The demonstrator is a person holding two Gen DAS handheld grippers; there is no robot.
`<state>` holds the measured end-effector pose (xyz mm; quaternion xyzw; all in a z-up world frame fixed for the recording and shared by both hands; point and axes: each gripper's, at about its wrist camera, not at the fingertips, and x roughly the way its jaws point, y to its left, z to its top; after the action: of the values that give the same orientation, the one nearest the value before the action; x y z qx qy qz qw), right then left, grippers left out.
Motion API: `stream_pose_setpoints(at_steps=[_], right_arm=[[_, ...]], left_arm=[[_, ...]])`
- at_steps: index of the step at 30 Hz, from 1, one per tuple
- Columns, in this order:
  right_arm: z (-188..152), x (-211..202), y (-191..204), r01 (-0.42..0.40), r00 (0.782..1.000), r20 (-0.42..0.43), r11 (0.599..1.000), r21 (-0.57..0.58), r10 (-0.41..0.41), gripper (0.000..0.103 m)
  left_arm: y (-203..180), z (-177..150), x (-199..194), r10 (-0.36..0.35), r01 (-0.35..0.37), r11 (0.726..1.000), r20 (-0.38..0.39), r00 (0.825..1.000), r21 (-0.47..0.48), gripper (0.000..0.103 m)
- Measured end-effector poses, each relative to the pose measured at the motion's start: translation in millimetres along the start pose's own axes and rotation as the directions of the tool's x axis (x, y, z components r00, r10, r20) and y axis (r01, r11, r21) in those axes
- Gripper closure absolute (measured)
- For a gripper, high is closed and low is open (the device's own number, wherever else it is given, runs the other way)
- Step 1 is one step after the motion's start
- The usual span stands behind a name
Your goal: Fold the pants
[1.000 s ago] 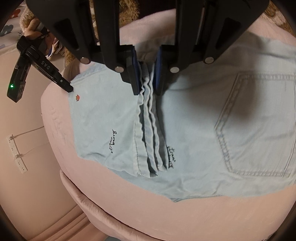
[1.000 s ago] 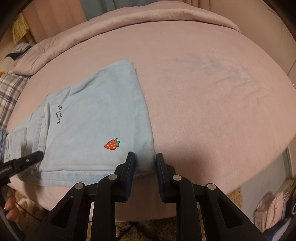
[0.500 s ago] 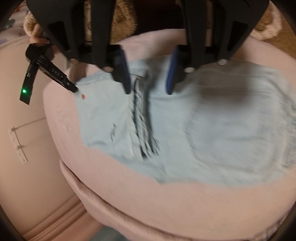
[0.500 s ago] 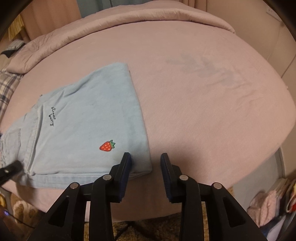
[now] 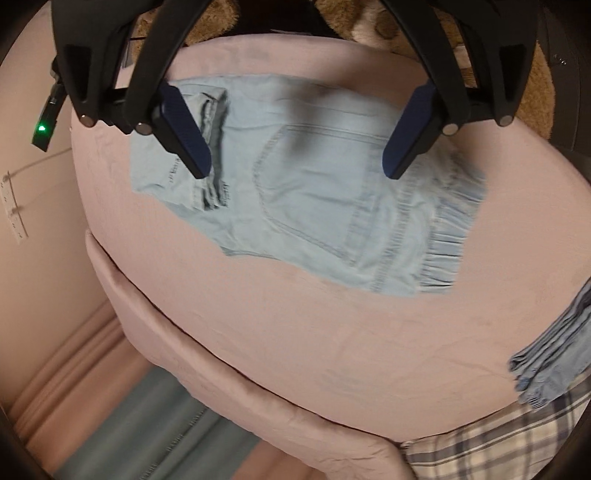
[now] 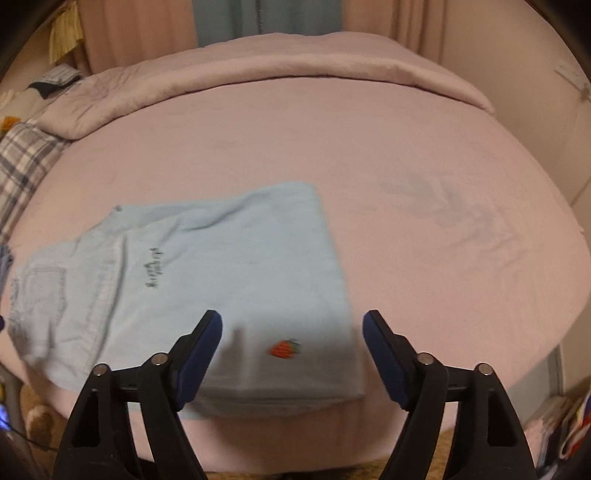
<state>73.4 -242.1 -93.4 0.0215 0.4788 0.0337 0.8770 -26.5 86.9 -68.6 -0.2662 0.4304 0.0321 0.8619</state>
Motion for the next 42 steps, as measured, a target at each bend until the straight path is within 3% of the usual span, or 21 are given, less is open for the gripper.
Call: stream_pose_setpoints(at_steps=[13, 20, 25, 42], right_arm=[[4, 9, 55, -0.075, 0.997, -0.004, 0.993, -0.094, 0.075, 0.008], [4, 14, 60, -0.101, 0.994, -0.043, 0.988, -0.114, 0.097, 0.005], [3, 14, 61, -0.106, 0.994, -0.049, 0.989, -0.103, 0.102, 0.005], [0, 14, 54, -0.107, 0.993, -0.063, 0.992, -0.072, 0.102, 0.005]], left_arm=[[51, 3, -10, 0.109, -0.109, 0.986, -0.006, 0.994, -0.126, 0.008], [78, 0, -8, 0.165, -0.165, 0.960, -0.021, 0.986, -0.228, 0.008], [85, -4, -4, 0.203, -0.205, 0.947, -0.031, 0.979, -0.247, 0.008], [100, -8, 7, 0.218, -0.227, 0.937, -0.063, 0.974, -0.266, 0.008]])
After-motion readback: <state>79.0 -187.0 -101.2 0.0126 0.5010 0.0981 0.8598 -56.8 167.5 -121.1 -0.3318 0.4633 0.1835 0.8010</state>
